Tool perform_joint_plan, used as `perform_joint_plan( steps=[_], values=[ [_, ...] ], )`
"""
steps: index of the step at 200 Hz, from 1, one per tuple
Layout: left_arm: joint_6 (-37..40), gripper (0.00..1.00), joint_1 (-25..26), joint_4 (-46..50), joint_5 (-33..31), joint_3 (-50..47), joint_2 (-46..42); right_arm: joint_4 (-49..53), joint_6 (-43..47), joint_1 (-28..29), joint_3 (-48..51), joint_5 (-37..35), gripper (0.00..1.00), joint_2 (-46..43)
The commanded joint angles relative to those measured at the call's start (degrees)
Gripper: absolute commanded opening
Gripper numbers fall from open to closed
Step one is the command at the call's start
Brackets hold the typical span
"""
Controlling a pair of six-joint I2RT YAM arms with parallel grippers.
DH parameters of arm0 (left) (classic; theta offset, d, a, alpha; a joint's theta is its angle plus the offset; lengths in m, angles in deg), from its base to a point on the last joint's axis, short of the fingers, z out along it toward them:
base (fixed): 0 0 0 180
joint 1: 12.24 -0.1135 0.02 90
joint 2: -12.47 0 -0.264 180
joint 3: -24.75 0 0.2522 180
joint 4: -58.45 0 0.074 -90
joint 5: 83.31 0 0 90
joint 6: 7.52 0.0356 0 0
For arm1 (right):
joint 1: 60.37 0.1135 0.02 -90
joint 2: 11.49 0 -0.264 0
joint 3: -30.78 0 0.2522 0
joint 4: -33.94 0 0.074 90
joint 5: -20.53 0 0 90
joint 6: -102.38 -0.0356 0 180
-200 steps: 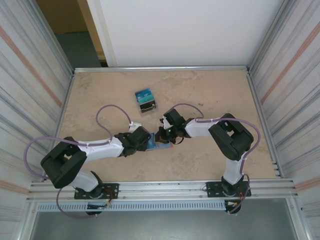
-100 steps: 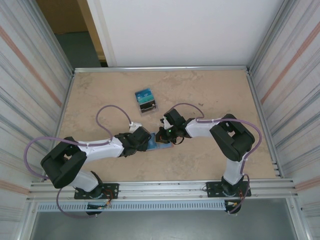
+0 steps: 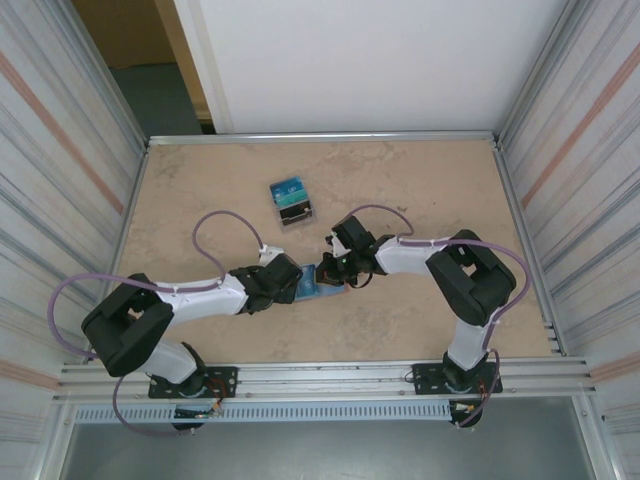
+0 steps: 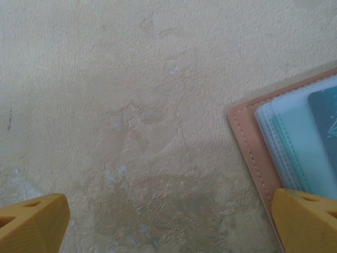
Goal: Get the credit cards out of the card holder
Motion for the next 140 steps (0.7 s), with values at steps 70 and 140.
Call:
perform_joint_plan(
  steps=[70,140],
  values=[
    [2.5,0.99,0.5,1.5,-1.2,0.0,-1.3,9.0,5.4,-0.3,-0.9,-6.6,0.00,-3.4],
    [5.5,0.99,0.4,1.7,-1.7,3.1,-1.9,10.1,6.2,-0.2,-2.1,-6.3,0.00,-3.3]
  ],
)
